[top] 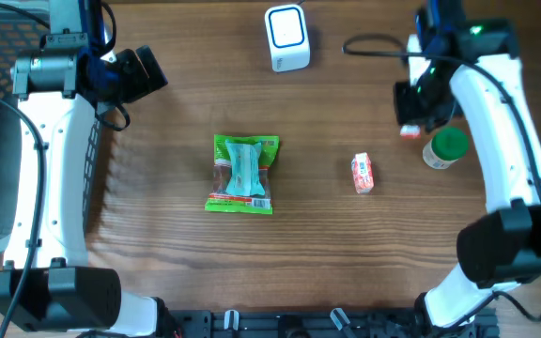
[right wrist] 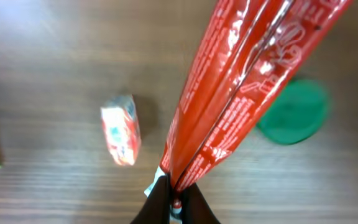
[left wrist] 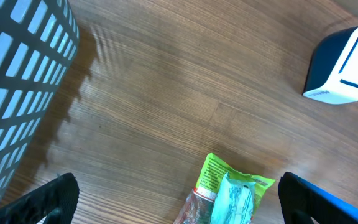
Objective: Scan the item barcode
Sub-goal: 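Carry the stick packet right and set it beside the tissue pack, then lower the right gripper onto the red tissue pack and grasp it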
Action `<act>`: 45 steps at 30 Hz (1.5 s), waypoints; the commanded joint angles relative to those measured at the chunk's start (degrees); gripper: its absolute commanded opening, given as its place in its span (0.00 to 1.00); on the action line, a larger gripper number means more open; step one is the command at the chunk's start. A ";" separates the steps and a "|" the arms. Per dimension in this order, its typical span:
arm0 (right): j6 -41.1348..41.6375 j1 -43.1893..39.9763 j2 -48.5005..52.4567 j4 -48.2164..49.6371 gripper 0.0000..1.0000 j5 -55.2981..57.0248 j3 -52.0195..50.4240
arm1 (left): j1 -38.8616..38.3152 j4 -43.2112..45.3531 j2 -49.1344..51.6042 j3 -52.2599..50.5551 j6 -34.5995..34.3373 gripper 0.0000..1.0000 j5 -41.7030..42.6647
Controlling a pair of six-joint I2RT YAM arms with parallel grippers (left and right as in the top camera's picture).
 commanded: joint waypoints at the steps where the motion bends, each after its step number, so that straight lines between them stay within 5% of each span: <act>1: 2.73 -0.07 1.36 3.93 0.04 -1.73 -10.08 | 0.15 0.15 0.00 -0.13 0.90 1.00 -0.35; 8: 8.74 -0.07 1.36 10.91 0.05 8.98 -20.26 | 0.15 0.13 0.00 -0.15 0.92 1.00 -0.37; 12: 8.46 -0.07 1.36 11.82 0.42 8.98 -20.79 | 0.15 0.13 0.00 -0.13 0.90 1.00 -0.35; 16: 6.86 -0.07 1.33 7.48 0.50 9.03 -17.49 | 0.15 0.13 0.00 -0.15 0.90 1.00 -0.35; 21: 6.93 0.13 1.31 -1.40 0.53 6.43 -9.42 | 0.15 0.13 0.00 -0.15 0.90 1.00 -0.35; 27: 5.11 1.68 1.31 -4.37 0.52 -10.64 -7.91 | 0.15 0.13 0.00 -0.15 0.90 1.00 -0.37; 40: 8.59 5.35 1.33 17.75 0.59 -8.55 -21.27 | 0.15 0.13 0.00 -0.13 0.90 1.00 -0.35; 45: 6.10 5.46 1.33 22.03 0.55 -19.89 -24.94 | 0.15 0.13 0.00 -0.15 0.92 1.00 -0.37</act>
